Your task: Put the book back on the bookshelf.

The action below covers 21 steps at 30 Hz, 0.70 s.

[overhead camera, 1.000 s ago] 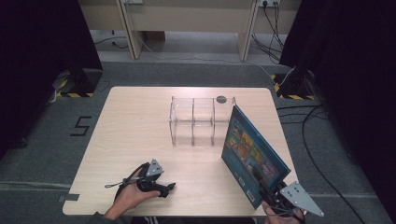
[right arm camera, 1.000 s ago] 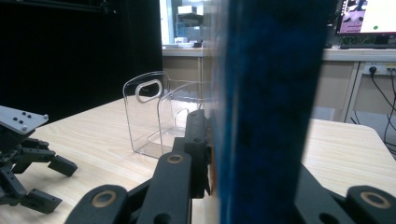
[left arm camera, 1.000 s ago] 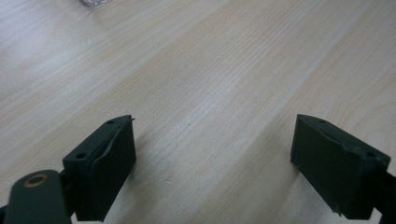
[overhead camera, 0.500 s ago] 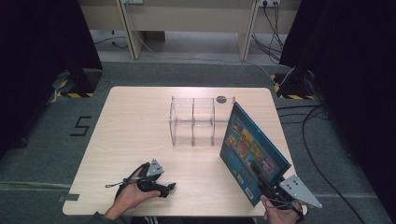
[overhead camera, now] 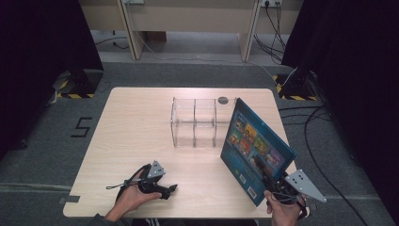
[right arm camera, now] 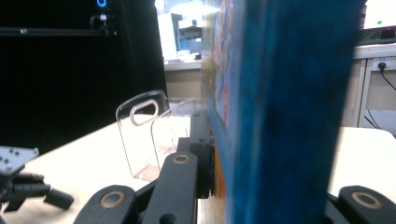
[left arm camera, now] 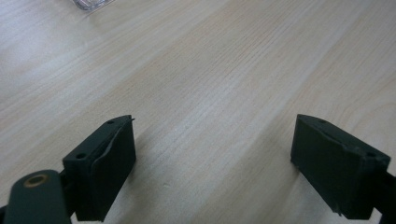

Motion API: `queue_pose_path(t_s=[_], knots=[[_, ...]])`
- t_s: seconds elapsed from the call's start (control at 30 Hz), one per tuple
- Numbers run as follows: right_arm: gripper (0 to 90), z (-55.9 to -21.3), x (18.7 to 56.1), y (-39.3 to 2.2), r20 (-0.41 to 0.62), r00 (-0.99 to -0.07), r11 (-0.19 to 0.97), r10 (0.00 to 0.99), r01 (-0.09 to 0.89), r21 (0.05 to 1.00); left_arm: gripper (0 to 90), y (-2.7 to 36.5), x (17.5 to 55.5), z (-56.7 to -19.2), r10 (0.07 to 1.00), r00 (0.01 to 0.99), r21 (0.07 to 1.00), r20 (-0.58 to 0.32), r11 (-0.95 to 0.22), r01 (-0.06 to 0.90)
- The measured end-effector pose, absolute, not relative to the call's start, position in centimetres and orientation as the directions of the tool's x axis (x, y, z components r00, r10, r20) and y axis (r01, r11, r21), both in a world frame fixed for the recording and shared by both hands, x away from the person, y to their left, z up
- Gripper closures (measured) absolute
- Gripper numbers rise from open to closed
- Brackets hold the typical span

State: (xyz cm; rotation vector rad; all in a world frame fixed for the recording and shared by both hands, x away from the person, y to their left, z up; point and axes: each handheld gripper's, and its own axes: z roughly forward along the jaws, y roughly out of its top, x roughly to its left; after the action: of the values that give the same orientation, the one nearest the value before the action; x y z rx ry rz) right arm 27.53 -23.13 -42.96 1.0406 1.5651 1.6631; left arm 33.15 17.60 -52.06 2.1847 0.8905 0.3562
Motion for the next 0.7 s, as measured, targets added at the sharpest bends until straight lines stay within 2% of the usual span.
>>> queue_pose_path(t_s=[0.7], knots=[[82.5,-40.5,29.9,-22.4,0.089,-0.483,-0.093,0.871,0.014,0.996,13.1,17.6,33.2,-52.1,0.691,0.723,0.726,-0.019,-0.488,0.485]])
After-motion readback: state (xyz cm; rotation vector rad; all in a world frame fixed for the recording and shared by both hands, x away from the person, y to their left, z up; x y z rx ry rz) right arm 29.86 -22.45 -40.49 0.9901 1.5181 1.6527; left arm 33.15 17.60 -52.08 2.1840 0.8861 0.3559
